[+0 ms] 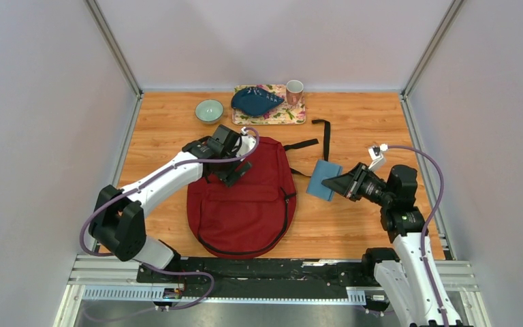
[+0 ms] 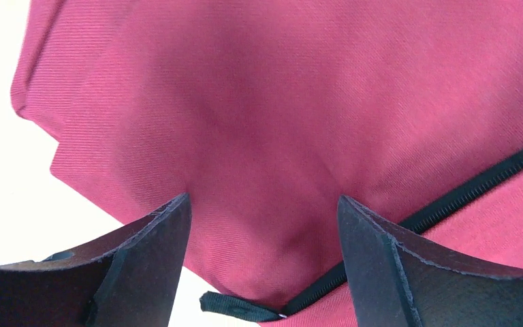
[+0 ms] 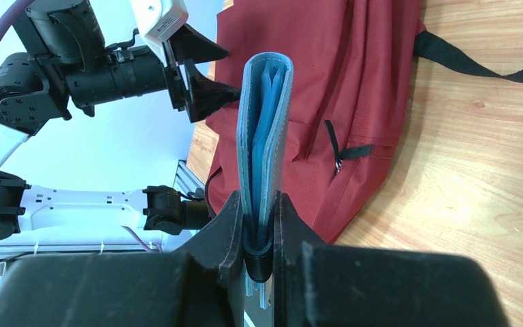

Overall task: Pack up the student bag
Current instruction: Place the stationery in the student bag.

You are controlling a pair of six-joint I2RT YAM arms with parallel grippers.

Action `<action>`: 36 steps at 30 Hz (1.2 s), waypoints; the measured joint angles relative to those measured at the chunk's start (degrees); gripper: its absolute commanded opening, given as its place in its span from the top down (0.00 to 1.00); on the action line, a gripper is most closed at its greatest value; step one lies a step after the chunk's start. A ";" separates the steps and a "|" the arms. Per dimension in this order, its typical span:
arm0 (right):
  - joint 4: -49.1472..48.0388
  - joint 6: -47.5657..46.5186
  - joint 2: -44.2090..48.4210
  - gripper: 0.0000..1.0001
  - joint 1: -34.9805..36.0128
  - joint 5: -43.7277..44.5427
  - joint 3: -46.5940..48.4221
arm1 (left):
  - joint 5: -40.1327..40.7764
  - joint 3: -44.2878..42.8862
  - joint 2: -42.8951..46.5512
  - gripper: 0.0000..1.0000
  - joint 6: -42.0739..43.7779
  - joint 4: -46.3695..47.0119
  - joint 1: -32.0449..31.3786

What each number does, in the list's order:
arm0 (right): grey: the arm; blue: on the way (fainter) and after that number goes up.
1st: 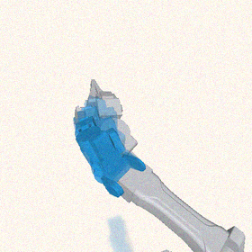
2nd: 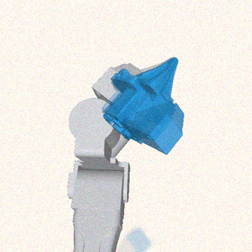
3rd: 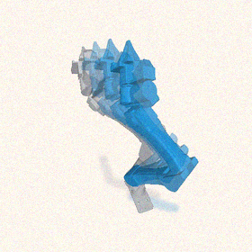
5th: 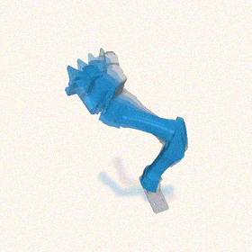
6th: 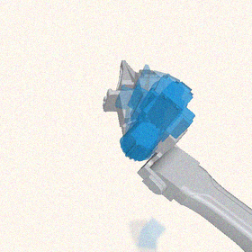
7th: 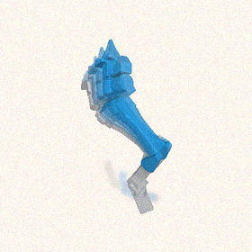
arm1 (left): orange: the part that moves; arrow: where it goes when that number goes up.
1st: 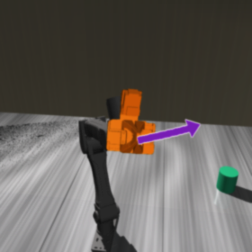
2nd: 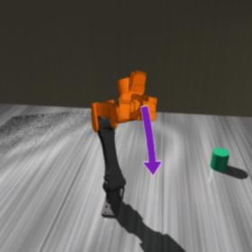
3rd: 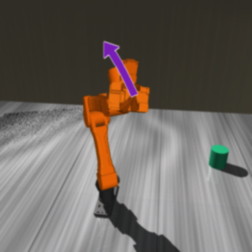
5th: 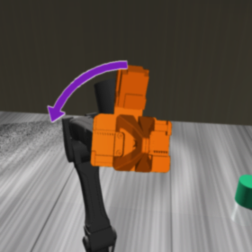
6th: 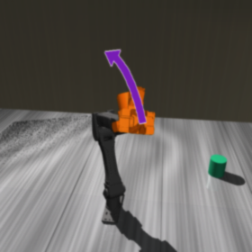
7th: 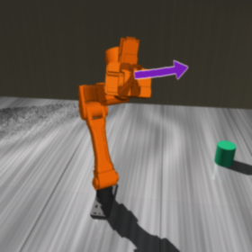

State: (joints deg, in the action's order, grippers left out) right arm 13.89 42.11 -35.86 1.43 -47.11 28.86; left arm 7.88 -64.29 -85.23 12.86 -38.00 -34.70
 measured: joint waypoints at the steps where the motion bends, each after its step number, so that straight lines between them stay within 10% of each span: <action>1: 0.00 -0.04 -0.22 1.00 0.00 0.02 -0.02 | -1.22 0.46 0.48 0.15 0.42 -0.11 0.22; 25: -1.36 -0.15 -2.05 1.00 0.00 -0.11 -1.95 | -13.57 16.70 14.99 0.19 0.33 8.24 1.05; 36: -1.77 -0.13 -2.29 1.00 0.00 -0.09 -2.75 | -9.18 19.26 16.37 0.58 -3.43 14.34 0.72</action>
State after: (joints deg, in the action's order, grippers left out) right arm 12.12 41.98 -38.15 1.43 -47.20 26.11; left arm -1.30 -45.04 -68.86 9.43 -23.66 -33.98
